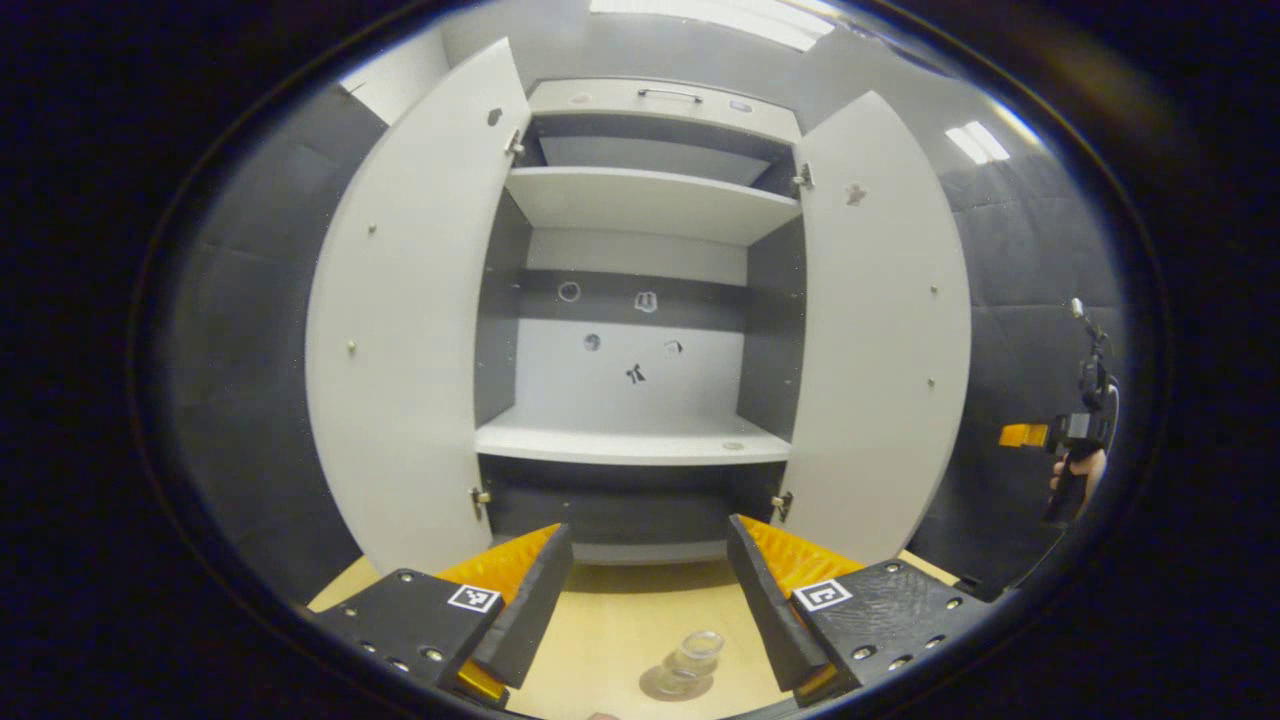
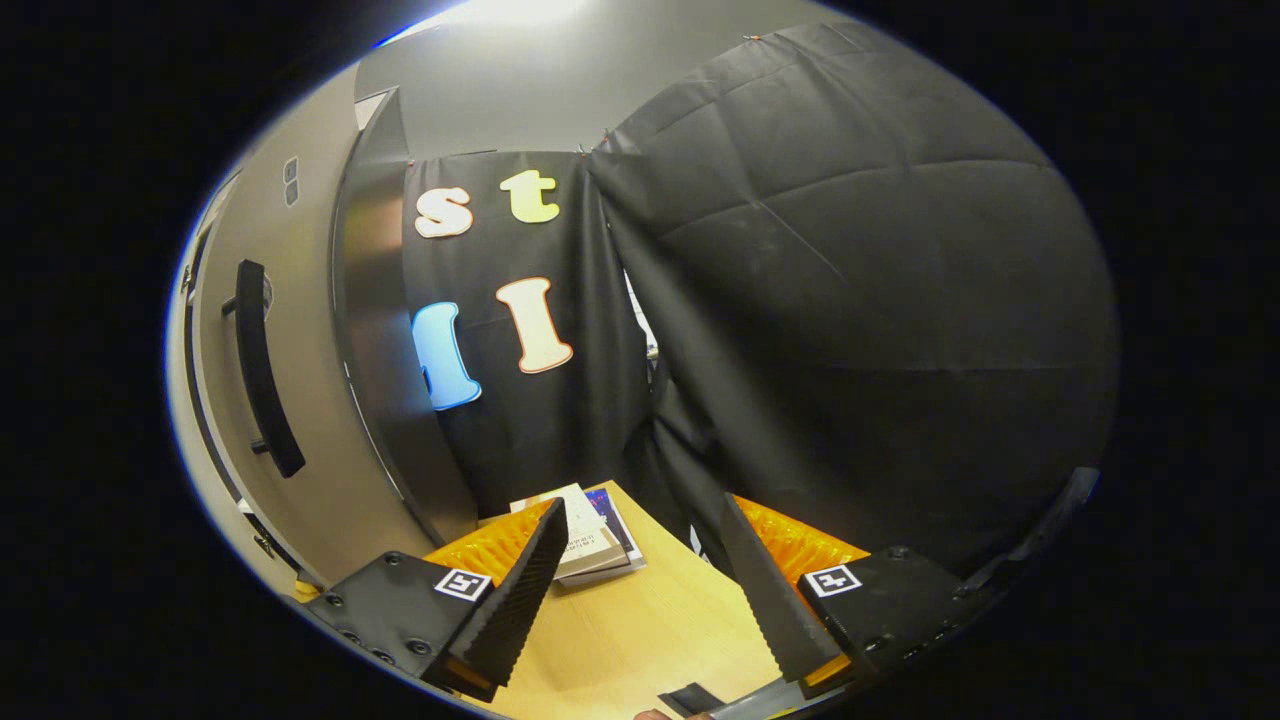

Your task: Grasp the bottle in the cabinet with the left hand and place it on the coaster, then close the right door with the right hand and the left door with the left hand.

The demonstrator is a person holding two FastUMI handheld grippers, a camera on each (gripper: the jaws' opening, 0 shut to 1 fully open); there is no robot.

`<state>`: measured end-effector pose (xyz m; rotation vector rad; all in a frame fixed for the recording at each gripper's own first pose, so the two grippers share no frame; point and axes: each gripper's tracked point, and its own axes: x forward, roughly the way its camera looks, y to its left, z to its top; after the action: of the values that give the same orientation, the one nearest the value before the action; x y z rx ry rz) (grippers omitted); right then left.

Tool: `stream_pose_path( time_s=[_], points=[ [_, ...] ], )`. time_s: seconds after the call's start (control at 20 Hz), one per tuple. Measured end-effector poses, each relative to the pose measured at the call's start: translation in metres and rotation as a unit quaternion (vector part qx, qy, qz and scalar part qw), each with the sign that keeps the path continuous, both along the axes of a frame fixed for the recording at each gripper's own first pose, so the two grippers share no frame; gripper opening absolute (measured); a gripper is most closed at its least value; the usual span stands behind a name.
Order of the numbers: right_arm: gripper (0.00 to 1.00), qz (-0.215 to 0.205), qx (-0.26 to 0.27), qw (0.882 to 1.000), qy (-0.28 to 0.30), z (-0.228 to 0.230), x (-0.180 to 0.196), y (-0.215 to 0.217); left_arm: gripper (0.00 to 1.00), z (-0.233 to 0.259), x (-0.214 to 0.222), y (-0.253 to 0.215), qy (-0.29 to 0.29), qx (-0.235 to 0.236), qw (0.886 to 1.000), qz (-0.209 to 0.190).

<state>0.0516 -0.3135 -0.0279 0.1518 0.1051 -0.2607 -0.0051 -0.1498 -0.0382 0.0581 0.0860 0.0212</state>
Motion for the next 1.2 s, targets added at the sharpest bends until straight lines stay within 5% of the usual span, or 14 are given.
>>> stream_pose_path(
  time_s=[0.05, 0.2, 0.25, 0.45, 0.5, 0.75, 0.9, 1.2],
  points=[
    [0.92, 0.011, -0.005, 1.000, -0.005, 0.003, 0.005, -0.002, 0.95, 0.011, -0.003, 0.005, -0.008, 0.004, 1.000, 0.019],
    [0.98, 0.051, -0.010, 0.998, -0.020, 0.017, 0.018, 0.002, 0.90, 0.041, -0.012, 0.014, -0.026, 0.021, 0.998, 0.060],
    [0.98, 0.067, -0.010, 0.997, -0.024, 0.021, 0.023, 0.008, 0.95, 0.049, -0.015, 0.016, -0.030, 0.025, 0.997, 0.070],
    [0.98, 0.127, -0.025, 0.990, -0.048, 0.054, 0.028, 0.034, 0.90, 0.071, -0.010, 0.027, -0.031, 0.020, 0.996, 0.085],
    [0.98, 0.137, -0.035, 0.988, -0.054, 0.064, 0.029, 0.042, 0.96, 0.076, -0.007, 0.030, -0.030, 0.014, 0.996, 0.086],
    [0.98, 0.183, -0.055, 0.980, -0.050, 0.094, 0.031, 0.075, 0.90, 0.095, -0.002, 0.033, -0.033, -0.007, 0.998, 0.059],
    [0.98, 0.199, -0.044, 0.978, -0.041, 0.106, 0.036, 0.088, 0.90, 0.103, 0.004, 0.018, -0.026, -0.026, 0.999, -0.001],
    [0.98, 0.221, -0.055, 0.973, -0.033, 0.120, 0.047, 0.117, 0.90, 0.101, 0.003, 0.036, -0.020, -0.024, 0.999, -0.012]
  ],
)
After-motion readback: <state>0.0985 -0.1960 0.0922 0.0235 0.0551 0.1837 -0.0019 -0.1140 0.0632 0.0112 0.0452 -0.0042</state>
